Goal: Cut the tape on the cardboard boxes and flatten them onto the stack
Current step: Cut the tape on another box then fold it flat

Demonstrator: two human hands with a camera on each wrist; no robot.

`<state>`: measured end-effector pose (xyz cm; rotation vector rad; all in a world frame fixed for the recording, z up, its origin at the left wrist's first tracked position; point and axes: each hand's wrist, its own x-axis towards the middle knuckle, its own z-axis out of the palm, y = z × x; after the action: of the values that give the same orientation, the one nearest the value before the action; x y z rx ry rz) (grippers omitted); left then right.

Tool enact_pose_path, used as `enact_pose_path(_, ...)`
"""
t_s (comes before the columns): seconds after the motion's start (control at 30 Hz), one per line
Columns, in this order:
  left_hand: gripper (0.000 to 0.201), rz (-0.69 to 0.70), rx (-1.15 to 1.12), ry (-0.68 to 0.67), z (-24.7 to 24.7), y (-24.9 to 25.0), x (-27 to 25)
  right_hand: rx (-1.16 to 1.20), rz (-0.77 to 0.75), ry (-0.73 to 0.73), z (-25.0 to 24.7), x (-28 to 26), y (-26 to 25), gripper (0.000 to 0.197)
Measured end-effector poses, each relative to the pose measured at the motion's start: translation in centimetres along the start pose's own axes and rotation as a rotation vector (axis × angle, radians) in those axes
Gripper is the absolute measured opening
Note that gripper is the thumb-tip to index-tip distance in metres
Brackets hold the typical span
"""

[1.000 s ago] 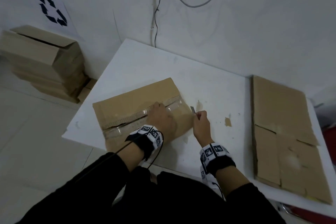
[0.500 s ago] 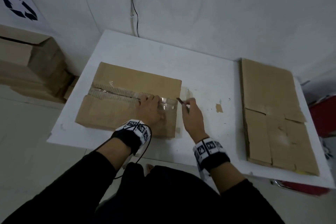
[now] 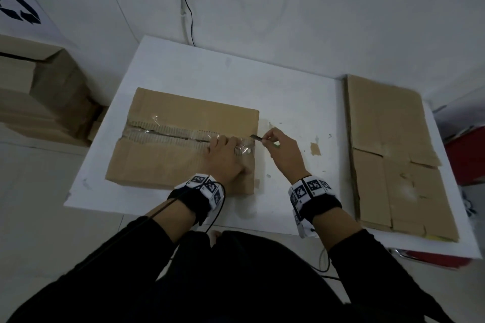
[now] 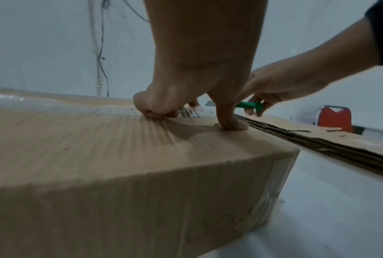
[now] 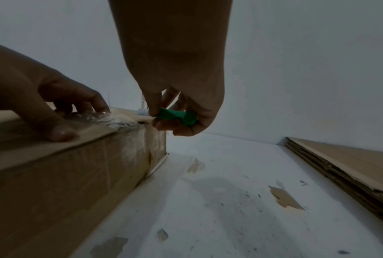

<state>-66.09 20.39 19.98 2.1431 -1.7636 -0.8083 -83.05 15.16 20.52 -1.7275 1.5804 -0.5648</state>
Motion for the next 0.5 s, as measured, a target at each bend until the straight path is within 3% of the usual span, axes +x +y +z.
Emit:
enact_pose_path(0.13, 0.073, 0.019, -0.017, 0.035, 0.2, -0.1, -0.2, -0.097, -0.059, -0.079, -0.5, 0.2, -0.5, 0.005)
enact_pose_path(0.27, 0.074, 0.021, -0.036, 0.038, 0.2, -0.3, -0.1, -0.323, -0.175, -0.053, -1.3, 1.0, -1.6, 0.006)
enact_pose_path(0.5, 0.072, 0.026, -0.061, 0.030, 0.2, -0.5, -0.1, -0.441, -0.255, -0.125, -0.8, 1.2, -2.4, 0.005)
